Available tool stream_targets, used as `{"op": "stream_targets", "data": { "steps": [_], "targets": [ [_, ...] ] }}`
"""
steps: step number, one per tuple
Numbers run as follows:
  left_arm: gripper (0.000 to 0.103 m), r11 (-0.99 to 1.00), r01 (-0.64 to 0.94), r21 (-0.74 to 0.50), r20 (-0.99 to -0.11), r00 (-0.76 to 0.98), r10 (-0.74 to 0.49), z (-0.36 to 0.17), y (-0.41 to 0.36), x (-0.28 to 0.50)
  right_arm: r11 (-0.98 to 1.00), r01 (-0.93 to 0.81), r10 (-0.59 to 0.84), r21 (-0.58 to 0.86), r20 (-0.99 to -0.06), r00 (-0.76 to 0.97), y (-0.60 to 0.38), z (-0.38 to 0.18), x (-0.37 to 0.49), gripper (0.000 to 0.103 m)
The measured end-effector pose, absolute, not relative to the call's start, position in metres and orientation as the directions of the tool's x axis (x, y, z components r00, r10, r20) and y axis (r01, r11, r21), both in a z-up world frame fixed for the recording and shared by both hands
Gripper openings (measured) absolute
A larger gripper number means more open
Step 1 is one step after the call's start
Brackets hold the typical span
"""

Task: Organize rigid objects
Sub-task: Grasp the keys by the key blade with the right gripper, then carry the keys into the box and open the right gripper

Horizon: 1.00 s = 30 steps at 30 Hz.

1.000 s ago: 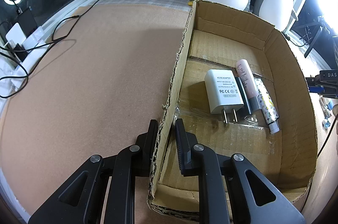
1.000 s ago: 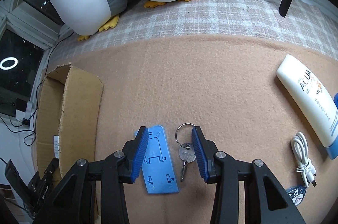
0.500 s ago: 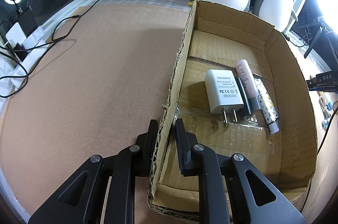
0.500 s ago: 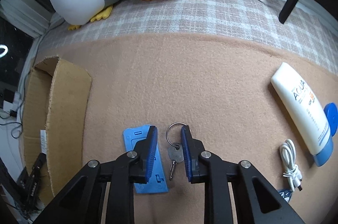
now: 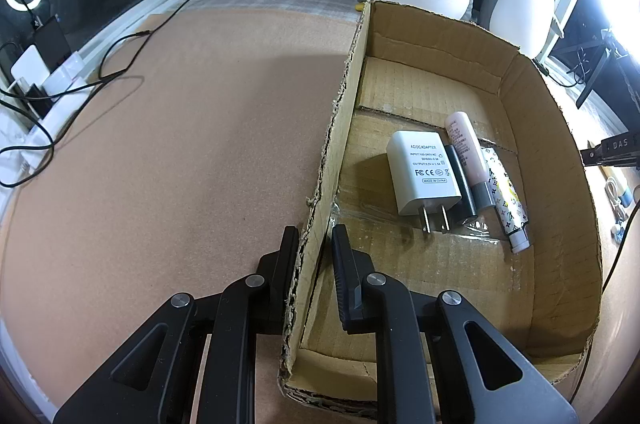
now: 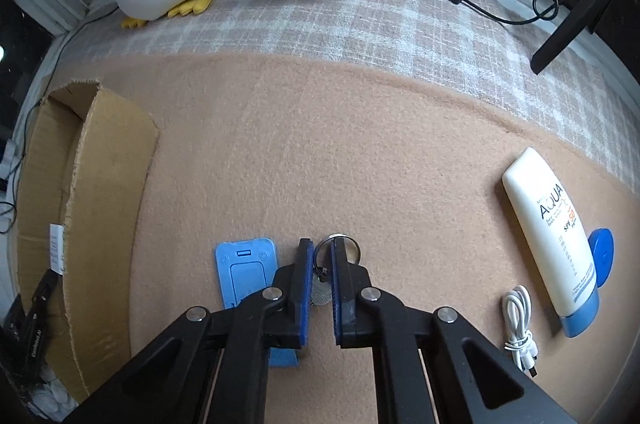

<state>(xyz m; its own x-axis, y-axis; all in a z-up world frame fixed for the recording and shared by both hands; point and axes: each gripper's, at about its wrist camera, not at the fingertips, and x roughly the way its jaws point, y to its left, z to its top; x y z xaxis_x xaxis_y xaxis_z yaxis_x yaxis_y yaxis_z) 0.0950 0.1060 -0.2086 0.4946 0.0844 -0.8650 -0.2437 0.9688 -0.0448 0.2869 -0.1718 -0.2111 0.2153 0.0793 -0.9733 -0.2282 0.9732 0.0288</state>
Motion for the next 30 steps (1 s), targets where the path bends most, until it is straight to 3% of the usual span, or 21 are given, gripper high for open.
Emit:
{"op": "stream_targets", "data": {
  "steps": [13, 22, 30],
  "targets": [
    [0.015, 0.969, -0.244, -0.048, -0.865, 0.495, 0.082, -0.208, 0.106, 0.095, 0.972, -0.174, 0.207, 0.160, -0.932, 0.296, -0.209, -0.184, 0.276, 0.002],
    [0.015, 0.968, -0.245, -0.052, -0.864, 0.497, 0.079, -0.208, 0.106, 0.094, 0.969, -0.184, 0.222, 0.167, -0.914, 0.339, -0.204, -0.176, 0.264, 0.002],
    [0.015, 0.968, -0.247, -0.055, -0.864, 0.497, 0.078, -0.208, 0.108, 0.094, 0.945, -0.254, 0.299, 0.208, -0.863, 0.408, -0.185, -0.134, 0.240, 0.002]
  ]
}}
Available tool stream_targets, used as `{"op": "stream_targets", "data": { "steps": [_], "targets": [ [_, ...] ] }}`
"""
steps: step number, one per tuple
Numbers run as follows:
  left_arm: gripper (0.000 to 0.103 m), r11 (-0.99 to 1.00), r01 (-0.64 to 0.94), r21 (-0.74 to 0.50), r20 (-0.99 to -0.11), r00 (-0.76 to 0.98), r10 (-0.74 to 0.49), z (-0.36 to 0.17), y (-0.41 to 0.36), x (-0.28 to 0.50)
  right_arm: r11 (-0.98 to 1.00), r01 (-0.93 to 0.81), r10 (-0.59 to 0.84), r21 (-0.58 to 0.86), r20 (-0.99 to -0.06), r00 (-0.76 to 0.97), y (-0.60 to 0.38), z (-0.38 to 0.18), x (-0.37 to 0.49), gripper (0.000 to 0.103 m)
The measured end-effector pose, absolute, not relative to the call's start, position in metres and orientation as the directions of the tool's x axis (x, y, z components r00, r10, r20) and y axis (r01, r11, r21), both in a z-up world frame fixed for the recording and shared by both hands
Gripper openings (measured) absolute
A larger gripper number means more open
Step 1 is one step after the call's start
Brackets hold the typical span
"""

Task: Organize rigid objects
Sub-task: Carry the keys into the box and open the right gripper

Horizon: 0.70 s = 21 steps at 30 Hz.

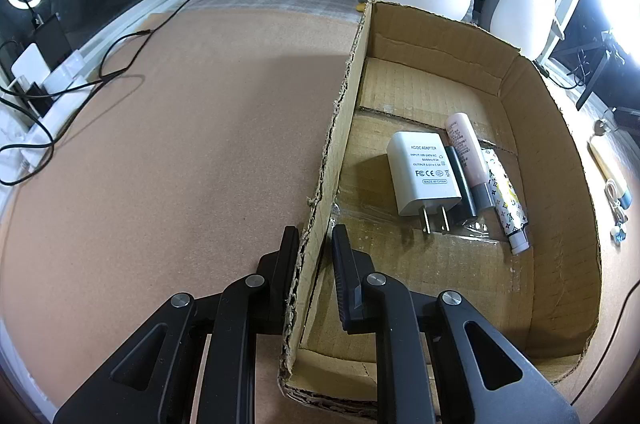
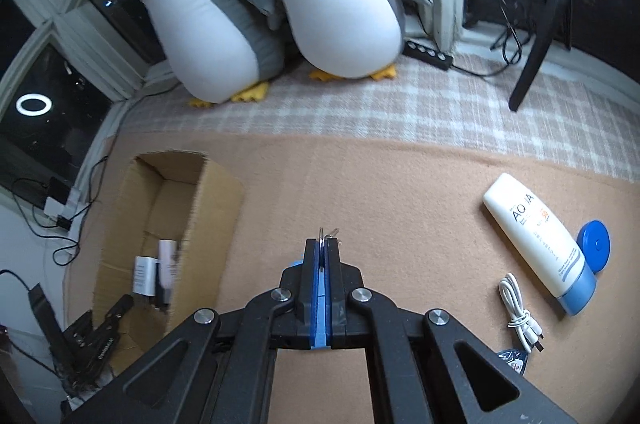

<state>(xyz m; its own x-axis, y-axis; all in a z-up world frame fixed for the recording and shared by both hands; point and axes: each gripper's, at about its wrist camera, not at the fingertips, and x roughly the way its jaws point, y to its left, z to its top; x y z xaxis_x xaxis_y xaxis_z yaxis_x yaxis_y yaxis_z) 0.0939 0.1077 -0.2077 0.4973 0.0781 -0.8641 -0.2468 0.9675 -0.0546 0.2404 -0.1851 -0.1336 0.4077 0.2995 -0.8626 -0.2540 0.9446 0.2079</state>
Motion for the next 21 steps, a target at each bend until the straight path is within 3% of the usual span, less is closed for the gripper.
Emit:
{"op": "stream_targets", "data": {
  "steps": [11, 21],
  "targets": [
    [0.015, 0.968, -0.246, -0.055, -0.864, 0.497, 0.077, -0.208, 0.108, 0.094, 0.850, -0.436, 0.470, 0.297, -0.800, 0.372, -0.127, -0.091, 0.185, 0.002],
    [0.015, 0.967, -0.248, -0.060, -0.863, 0.499, 0.075, -0.208, 0.110, 0.093, 0.787, -0.507, 0.520, 0.352, -0.820, 0.238, -0.075, -0.117, 0.156, 0.002]
  ]
}}
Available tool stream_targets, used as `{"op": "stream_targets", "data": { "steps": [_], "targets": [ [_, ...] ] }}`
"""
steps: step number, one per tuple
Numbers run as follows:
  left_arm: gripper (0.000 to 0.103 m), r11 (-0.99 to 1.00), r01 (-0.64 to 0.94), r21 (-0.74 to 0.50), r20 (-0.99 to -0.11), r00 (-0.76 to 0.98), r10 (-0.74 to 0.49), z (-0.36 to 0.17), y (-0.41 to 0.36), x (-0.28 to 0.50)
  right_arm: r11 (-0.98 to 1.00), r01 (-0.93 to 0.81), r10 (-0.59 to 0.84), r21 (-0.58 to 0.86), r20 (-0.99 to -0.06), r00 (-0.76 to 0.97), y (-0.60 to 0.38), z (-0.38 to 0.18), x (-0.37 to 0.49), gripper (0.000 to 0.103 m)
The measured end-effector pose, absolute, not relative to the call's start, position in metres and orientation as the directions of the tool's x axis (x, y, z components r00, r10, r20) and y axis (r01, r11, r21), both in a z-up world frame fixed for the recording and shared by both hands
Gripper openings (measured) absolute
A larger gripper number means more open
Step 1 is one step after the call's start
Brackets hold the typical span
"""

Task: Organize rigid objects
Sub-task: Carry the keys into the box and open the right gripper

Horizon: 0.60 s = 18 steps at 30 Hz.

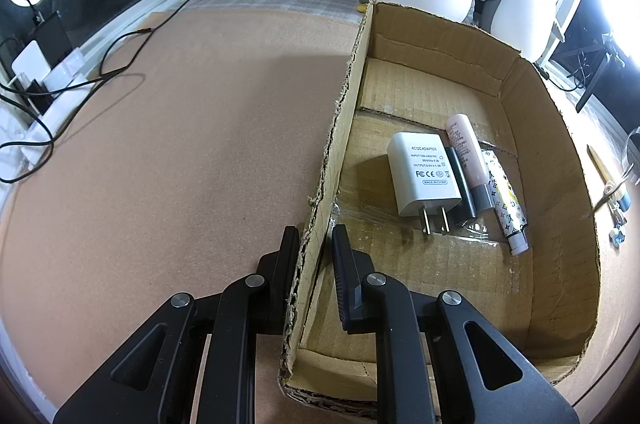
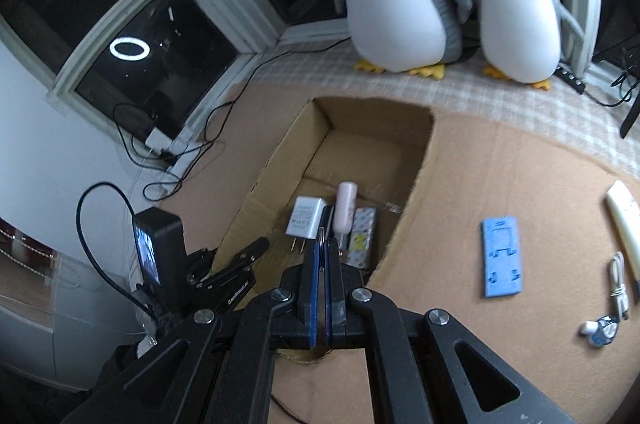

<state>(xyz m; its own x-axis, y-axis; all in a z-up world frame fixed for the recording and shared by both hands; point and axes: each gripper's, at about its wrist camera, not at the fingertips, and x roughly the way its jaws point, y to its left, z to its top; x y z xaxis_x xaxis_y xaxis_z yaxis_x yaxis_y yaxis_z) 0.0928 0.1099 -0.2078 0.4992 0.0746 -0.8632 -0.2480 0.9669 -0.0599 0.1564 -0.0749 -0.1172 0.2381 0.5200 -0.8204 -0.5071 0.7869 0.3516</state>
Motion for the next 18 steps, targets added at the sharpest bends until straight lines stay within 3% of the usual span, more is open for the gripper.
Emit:
{"op": "stream_targets", "data": {
  "steps": [18],
  "targets": [
    [0.015, 0.967, -0.248, -0.058, -0.863, 0.499, 0.076, -0.208, 0.110, 0.092, 0.827, -0.510, 0.406, 0.237, -0.879, 0.250, -0.044, -0.170, 0.179, 0.003]
  ]
}}
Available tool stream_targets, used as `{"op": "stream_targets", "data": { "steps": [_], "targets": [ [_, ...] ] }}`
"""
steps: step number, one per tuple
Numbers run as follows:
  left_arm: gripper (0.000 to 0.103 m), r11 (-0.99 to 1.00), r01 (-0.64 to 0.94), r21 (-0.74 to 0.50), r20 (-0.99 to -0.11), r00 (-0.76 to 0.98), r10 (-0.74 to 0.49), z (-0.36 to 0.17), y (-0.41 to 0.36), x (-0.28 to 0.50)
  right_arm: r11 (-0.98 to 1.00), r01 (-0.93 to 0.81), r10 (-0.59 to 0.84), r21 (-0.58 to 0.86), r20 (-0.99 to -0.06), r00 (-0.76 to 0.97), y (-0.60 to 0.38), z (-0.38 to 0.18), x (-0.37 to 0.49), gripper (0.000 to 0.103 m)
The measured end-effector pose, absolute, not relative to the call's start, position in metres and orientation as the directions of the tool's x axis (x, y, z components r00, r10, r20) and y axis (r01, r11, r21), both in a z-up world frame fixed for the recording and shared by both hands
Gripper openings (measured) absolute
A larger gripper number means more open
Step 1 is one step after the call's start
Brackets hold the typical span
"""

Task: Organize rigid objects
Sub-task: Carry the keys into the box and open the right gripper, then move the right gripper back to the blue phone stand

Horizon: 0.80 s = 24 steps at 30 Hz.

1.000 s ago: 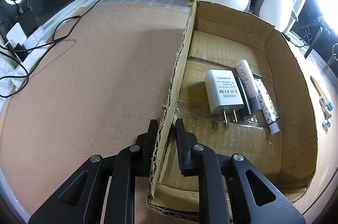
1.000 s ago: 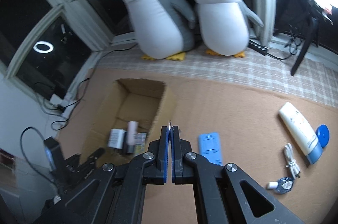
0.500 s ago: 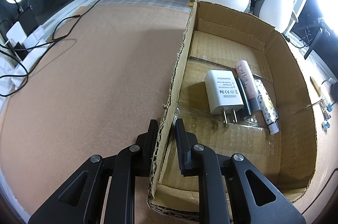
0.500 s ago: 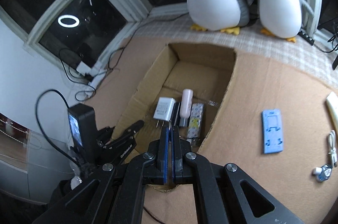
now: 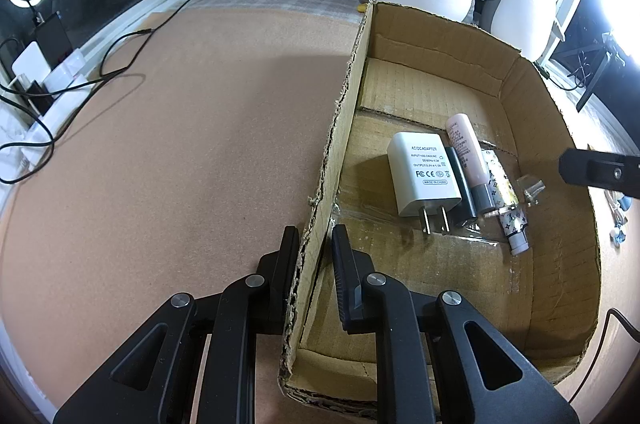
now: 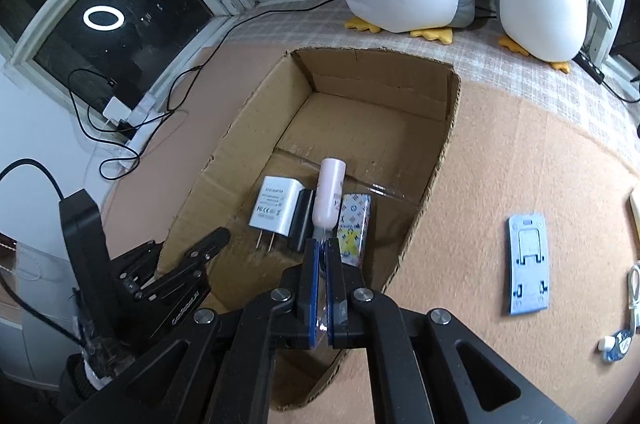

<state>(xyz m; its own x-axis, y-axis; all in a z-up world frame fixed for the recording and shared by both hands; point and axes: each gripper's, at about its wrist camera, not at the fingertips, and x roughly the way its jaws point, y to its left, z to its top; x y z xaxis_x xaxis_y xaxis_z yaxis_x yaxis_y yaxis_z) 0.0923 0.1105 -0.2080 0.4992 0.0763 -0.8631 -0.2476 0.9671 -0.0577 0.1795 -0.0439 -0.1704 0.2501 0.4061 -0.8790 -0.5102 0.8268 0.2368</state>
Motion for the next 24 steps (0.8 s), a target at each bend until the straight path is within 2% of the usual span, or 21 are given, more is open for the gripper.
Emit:
{"op": "stream_targets", "data": {
  "steps": [2, 4, 5, 15, 24],
  "targets": [
    [0.015, 0.967, -0.247, -0.058, -0.863, 0.499, 0.076, -0.208, 0.110, 0.092, 0.826, -0.517, 0.403, 0.225, -0.876, 0.263, -0.042, -0.169, 0.181, 0.010],
    [0.015, 0.967, -0.248, -0.058, -0.863, 0.499, 0.076, -0.208, 0.110, 0.092, 0.826, -0.517, 0.411, 0.225, -0.868, 0.279, -0.042, -0.167, 0.182, 0.032],
    [0.015, 0.967, -0.248, -0.058, -0.863, 0.499, 0.076, -0.208, 0.110, 0.092, 0.826, -0.516, 0.416, 0.228, -0.863, 0.286, -0.043, -0.165, 0.181, 0.036],
    [0.015, 0.967, -0.248, -0.058, -0.863, 0.499, 0.076, -0.208, 0.110, 0.092, 0.829, -0.490, 0.463, 0.269, -0.822, 0.331, -0.072, -0.147, 0.179, 0.041],
    [0.016, 0.967, -0.247, -0.054, -0.863, 0.499, 0.080, -0.208, 0.111, 0.092, 0.882, -0.406, 0.415, 0.239, -0.801, 0.432, -0.140, -0.130, 0.189, 0.048]
  ]
}}
